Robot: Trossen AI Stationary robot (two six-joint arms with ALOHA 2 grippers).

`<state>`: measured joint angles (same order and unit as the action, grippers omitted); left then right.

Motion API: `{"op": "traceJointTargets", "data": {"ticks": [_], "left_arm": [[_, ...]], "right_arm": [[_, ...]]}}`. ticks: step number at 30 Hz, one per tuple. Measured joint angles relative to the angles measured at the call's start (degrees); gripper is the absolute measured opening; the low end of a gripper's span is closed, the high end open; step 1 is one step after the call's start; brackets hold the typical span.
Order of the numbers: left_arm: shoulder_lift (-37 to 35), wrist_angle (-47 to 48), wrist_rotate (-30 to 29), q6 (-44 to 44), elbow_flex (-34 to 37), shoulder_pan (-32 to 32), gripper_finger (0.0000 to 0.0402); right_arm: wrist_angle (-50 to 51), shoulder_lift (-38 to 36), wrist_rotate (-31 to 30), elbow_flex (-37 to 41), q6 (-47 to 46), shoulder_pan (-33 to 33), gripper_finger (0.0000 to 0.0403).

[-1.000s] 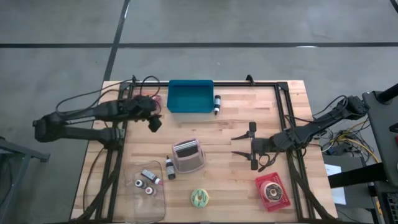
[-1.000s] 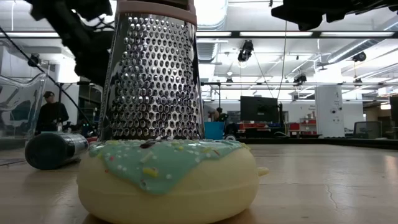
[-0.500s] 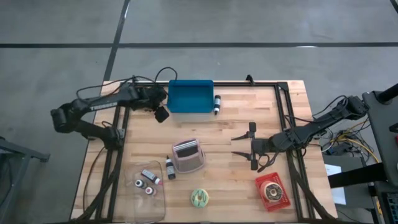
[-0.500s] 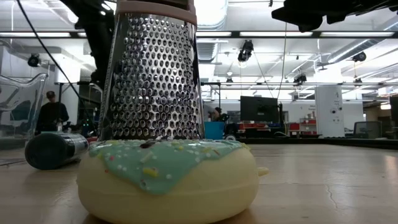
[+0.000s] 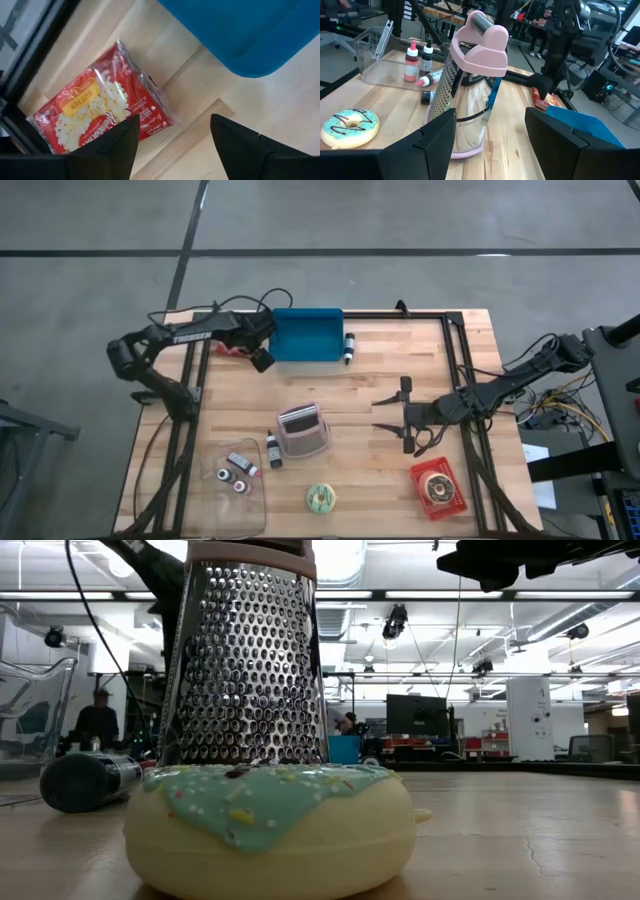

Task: Pick & Place Food Item
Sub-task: Put the red popcorn bag into the blue bin

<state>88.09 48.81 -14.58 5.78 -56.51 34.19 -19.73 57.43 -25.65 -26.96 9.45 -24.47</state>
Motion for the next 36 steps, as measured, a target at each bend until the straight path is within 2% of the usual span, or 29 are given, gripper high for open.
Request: {"op": "traceJointTargets", "data": {"ticks": [13, 24, 27, 36], "left_arm": [[6.1, 0.1, -5.0, 1.1, 0.0, 0.3, 0.0246], [10.3, 0.1, -5.3, 1.0, -0.1, 0.5, 0.0246], [10.8, 0.4, -7.1, 1.0, -0.1, 0.6, 0.0246], [10.8, 0.6, -7.3, 0.5, -0.1, 0.7, 0.0246]], "right_arm": [[-0.1, 0.0, 0.0, 0.0, 0.4, 0.0, 0.0231], [-0.2, 0.0, 0.1, -0.6, 1.3, 0.0, 0.0231], [-0.2, 0.0, 0.1, -0.8, 1.5, 0.0, 0.0231], [-0.1, 0.0, 0.1, -1.3, 1.7, 0.0, 0.0231]]}}
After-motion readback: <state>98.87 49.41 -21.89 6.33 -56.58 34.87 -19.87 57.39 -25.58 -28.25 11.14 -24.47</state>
